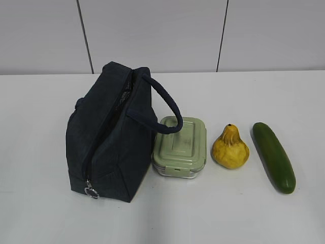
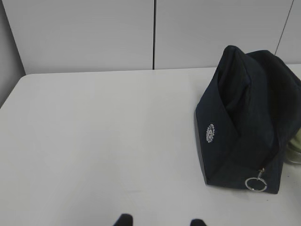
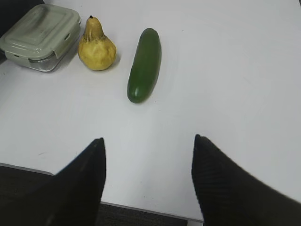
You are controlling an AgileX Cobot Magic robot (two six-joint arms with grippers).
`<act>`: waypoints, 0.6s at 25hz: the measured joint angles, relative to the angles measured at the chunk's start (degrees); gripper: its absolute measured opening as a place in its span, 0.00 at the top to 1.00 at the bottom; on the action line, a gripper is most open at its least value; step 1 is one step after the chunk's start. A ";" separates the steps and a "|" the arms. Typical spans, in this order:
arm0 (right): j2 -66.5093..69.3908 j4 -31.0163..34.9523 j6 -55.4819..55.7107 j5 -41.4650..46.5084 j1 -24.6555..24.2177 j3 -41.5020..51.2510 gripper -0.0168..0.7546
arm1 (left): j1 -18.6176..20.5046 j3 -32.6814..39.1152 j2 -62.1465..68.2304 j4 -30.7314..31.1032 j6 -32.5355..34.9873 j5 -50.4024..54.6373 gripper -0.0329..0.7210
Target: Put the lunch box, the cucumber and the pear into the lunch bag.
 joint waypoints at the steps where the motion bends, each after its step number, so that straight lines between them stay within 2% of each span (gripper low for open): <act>1: 0.00 0.00 0.00 0.00 0.00 0.00 0.39 | 0.00 0.00 0.00 0.00 0.00 0.00 0.64; 15: 0.00 -0.11 0.00 0.00 0.00 0.00 0.38 | 0.00 0.00 0.00 0.00 0.00 0.00 0.64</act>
